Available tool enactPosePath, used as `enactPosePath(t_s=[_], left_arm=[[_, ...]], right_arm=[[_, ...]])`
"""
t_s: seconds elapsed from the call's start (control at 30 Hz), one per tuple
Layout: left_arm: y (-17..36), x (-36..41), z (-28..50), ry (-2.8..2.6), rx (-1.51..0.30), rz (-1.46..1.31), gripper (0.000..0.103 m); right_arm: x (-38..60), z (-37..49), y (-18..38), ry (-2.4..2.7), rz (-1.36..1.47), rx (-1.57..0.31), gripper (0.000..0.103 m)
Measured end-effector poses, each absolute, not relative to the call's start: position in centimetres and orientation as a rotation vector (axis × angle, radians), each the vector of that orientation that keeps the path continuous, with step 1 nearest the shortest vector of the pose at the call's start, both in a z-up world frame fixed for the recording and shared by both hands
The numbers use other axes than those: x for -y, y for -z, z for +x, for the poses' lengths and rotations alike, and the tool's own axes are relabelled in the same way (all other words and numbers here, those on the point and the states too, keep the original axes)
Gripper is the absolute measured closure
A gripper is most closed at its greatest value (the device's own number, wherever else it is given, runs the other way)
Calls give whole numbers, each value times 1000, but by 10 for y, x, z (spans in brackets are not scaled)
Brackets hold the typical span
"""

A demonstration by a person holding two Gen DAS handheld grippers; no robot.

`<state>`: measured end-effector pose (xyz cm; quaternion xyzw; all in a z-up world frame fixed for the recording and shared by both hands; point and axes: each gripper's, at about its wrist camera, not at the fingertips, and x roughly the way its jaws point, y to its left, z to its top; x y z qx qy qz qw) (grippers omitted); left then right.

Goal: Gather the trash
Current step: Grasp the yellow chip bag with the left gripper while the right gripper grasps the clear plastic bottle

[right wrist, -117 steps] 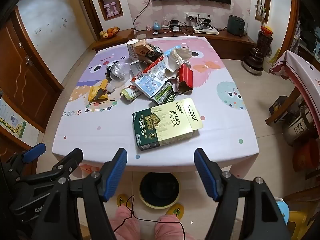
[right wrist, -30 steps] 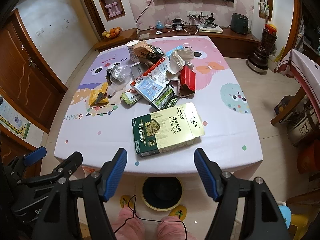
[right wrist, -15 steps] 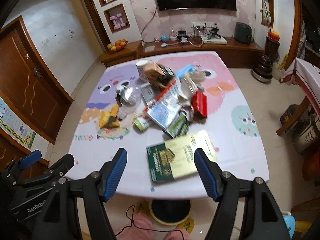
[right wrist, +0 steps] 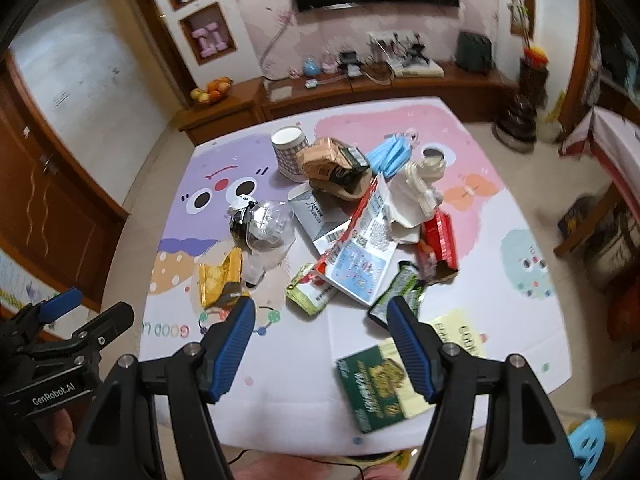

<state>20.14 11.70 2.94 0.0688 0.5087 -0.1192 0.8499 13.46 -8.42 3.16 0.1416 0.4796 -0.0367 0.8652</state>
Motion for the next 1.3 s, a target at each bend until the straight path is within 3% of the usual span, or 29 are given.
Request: enactPosePath(t_s=[0.3, 0.43, 0.6, 0.8, 0.97, 1.3], left_arm=[[58, -100, 286, 502, -1264, 366, 6], [88, -92, 304, 574, -1315, 418, 6], [115, -78, 313, 642, -1369, 480, 6], [141, -69, 316, 662, -1432, 524, 30], [145, -78, 316, 643, -1443, 500, 58], [127, -148, 322, 533, -1454, 237, 75]], right_arm=[[76, 173, 10, 173, 432, -1088, 40], [71, 180, 29, 205, 477, -1134, 46], [63, 186, 39, 223, 491, -1150, 46], [60, 194, 47, 236, 514, -1165, 46], [54, 201, 48, 229, 507, -1167, 46], [28, 230, 49, 158, 475, -1174, 47]])
